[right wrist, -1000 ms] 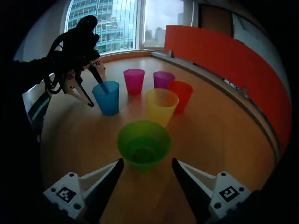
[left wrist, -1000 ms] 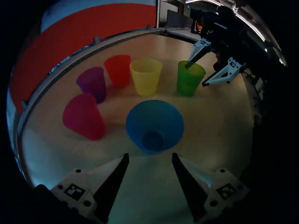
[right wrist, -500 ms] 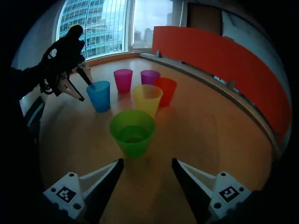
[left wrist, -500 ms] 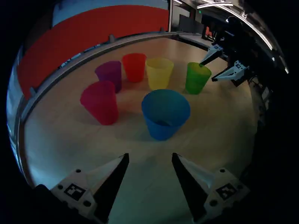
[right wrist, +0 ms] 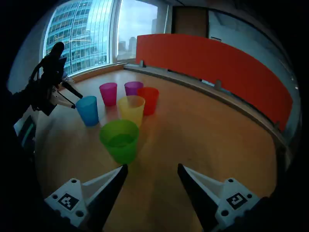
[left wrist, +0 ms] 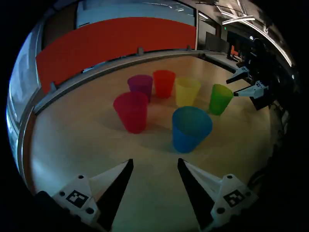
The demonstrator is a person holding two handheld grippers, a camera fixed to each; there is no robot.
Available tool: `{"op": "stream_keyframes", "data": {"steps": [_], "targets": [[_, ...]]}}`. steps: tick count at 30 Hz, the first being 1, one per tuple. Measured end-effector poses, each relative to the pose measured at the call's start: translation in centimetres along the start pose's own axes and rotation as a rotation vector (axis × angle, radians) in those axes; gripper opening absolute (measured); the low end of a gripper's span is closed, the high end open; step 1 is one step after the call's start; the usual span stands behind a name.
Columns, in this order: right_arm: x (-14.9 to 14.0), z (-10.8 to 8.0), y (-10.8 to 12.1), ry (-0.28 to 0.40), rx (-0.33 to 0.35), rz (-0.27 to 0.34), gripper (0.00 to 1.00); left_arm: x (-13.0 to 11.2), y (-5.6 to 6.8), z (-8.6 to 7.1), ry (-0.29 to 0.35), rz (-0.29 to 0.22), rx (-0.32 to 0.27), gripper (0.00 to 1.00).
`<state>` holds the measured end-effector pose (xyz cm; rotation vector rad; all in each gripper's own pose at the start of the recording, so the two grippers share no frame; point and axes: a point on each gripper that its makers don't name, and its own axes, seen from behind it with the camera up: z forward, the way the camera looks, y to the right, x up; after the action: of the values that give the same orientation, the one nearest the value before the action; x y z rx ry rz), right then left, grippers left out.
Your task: Pour water
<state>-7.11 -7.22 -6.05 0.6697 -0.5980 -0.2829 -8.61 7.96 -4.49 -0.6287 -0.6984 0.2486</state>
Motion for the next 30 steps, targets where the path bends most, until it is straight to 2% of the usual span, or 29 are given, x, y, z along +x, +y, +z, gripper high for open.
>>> {"op": "stream_keyframes", "data": {"steps": [9, 17, 24, 30], "targets": [[1.4, -0.8, 1.4, 0.052, -0.077, 0.023, 1.00, 1.2, -1.8, -0.8, 0.084, -0.067, 0.098, 0.85], [3.5, -1.4, 3.1, 0.136, -0.178, 0.067, 1.00, 3.3, -3.7, -2.0, 0.209, -0.119, 0.196, 0.85], [5.3, -2.7, 5.3, 0.221, -0.296, 0.118, 1.00, 5.7, -6.0, -4.2, 0.347, -0.151, 0.312, 0.85], [7.5, -4.1, 6.8, 0.314, -0.388, 0.158, 1.00, 7.3, -6.9, -5.9, 0.440, -0.166, 0.383, 0.85]]}}
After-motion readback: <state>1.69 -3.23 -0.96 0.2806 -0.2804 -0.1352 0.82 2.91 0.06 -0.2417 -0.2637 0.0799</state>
